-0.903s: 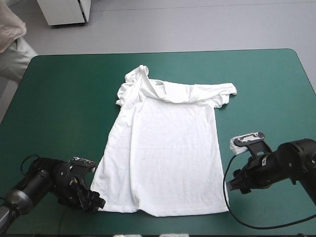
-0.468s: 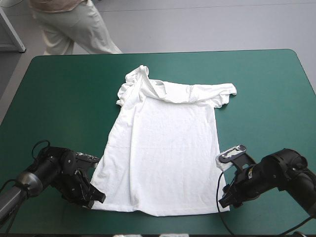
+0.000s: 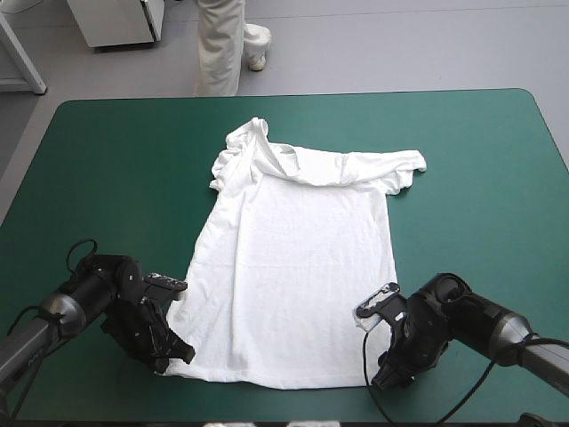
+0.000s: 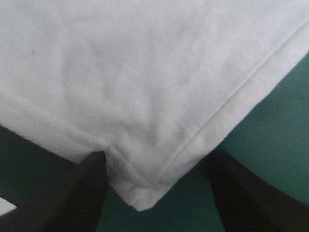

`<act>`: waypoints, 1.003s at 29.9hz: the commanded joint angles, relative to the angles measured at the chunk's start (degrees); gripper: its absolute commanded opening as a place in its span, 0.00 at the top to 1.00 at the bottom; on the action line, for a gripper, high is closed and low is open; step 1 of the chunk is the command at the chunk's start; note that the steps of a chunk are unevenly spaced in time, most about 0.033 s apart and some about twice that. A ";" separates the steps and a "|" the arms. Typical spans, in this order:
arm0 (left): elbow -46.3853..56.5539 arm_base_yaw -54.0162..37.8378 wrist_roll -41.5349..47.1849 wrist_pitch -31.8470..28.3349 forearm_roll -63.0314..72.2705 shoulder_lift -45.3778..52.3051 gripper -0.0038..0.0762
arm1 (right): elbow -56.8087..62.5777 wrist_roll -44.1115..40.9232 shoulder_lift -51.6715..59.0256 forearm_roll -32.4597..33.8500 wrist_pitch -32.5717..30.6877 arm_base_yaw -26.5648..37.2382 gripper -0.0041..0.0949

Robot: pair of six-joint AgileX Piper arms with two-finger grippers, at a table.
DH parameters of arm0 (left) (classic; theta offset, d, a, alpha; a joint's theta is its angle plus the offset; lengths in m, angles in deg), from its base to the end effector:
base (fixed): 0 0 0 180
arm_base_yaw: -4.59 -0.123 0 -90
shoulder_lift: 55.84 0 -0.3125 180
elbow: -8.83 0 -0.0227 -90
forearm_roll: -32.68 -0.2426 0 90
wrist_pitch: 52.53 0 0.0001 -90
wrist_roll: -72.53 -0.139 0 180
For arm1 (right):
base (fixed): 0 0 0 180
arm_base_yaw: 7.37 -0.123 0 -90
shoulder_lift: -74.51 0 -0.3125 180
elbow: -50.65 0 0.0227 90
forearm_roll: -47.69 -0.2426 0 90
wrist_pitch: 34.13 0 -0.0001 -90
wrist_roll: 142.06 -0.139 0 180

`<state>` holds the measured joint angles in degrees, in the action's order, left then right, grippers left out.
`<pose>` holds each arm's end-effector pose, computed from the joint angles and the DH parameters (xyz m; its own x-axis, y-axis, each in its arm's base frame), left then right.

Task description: Fold the cloth

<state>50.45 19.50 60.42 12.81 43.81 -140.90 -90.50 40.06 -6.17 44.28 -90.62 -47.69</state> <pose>0.1421 -0.0631 0.1736 -0.9104 0.3739 0.1773 0.3396 0.9199 -0.1964 0.1338 0.1226 0.1931 -0.7579 -0.6486 -0.0704 -0.6520 0.7566 0.0492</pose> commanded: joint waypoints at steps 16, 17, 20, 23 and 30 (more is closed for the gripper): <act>5.07 1.05 -3.00 -23.32 12.21 -5.11 0.96 | -0.51 -2.12 -4.87 -5.49 8.49 -0.27 0.97; 4.70 1.05 -3.44 -23.30 12.19 -5.01 0.96 | -0.62 -2.61 -4.76 -5.36 9.46 -0.27 0.97; 3.02 1.05 -3.94 -19.50 12.23 -3.06 0.96 | -2.40 -5.14 -3.99 -3.06 9.51 -0.27 0.97; -0.15 1.05 -3.94 -14.91 11.77 2.27 0.96 | -5.75 -7.73 -1.42 0.23 7.17 -0.27 0.97; -16.56 1.05 0.27 -1.22 7.50 16.63 0.96 | -20.16 -14.50 6.56 13.58 -3.12 -0.27 0.97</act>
<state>41.79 20.31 58.86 5.72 51.74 -129.92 -104.43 27.06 -3.46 53.00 -89.92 -47.94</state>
